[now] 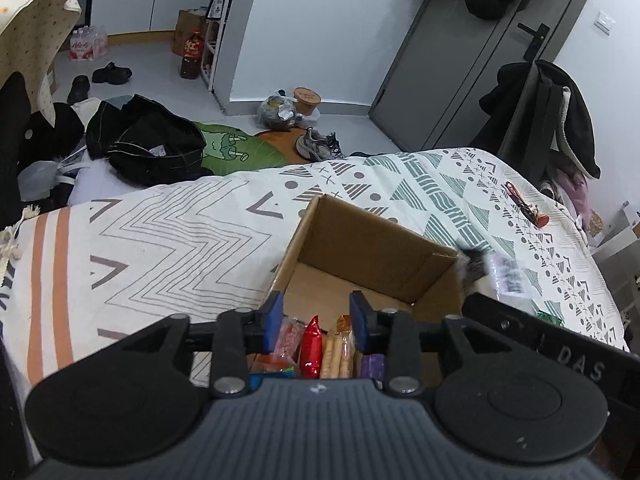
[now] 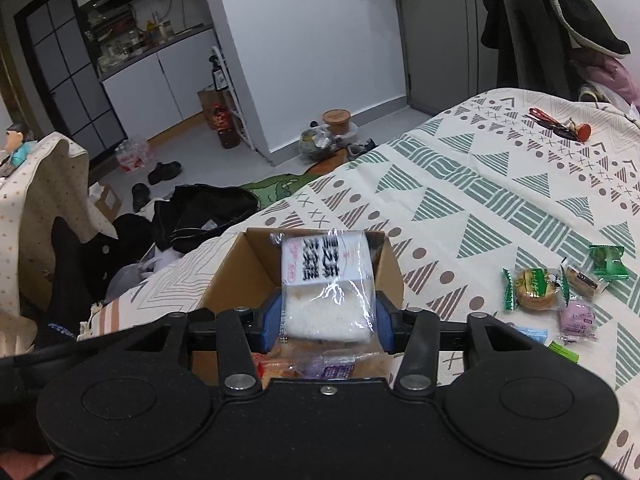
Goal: Organize snacks
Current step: 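Carry both snacks over the cardboard box and open both tools to drop them, then move both empty tools back to the remaining snacks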
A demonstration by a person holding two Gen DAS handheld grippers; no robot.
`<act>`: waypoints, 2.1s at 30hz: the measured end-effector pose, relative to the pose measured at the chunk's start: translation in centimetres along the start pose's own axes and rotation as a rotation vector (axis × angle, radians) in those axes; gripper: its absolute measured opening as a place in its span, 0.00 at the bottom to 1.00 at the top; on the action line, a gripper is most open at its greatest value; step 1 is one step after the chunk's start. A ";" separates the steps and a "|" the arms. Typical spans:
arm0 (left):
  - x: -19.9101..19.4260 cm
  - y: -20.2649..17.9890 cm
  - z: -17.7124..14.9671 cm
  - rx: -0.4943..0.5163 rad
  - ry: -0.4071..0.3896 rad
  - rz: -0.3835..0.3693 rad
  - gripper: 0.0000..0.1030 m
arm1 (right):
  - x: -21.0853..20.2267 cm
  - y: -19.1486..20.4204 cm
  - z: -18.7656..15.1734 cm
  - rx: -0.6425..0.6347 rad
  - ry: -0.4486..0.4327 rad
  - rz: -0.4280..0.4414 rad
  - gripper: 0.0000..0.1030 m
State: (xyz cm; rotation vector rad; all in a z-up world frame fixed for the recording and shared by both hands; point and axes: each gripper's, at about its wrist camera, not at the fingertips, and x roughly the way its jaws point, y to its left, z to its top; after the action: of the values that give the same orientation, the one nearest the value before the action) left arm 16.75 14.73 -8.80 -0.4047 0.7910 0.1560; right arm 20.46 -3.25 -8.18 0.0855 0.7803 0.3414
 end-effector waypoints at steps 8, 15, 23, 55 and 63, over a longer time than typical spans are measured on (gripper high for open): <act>-0.9 -1.3 -0.5 0.032 -0.021 -0.001 0.75 | -1.8 -2.1 -0.8 -0.002 -0.025 -0.058 0.69; -1.5 -3.1 -1.3 0.083 -0.028 0.010 0.82 | -3.9 -4.7 -1.6 0.017 -0.042 -0.093 0.84; -2.7 -5.6 -1.9 0.131 -0.032 0.002 0.86 | -6.3 -7.7 -2.2 0.045 -0.063 -0.120 0.95; -5.5 -15.6 -6.3 0.259 0.009 -0.022 0.88 | -12.9 -19.2 -4.8 0.162 -0.128 -0.183 1.00; -5.4 -16.7 -6.7 0.265 0.001 -0.005 0.88 | -12.7 -21.4 -5.8 0.151 -0.113 -0.174 1.00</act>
State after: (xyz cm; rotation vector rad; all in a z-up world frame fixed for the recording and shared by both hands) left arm 13.36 -3.13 -4.26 -0.1561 0.7995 0.0448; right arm 13.78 -27.92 -8.00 0.1761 0.6948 0.1116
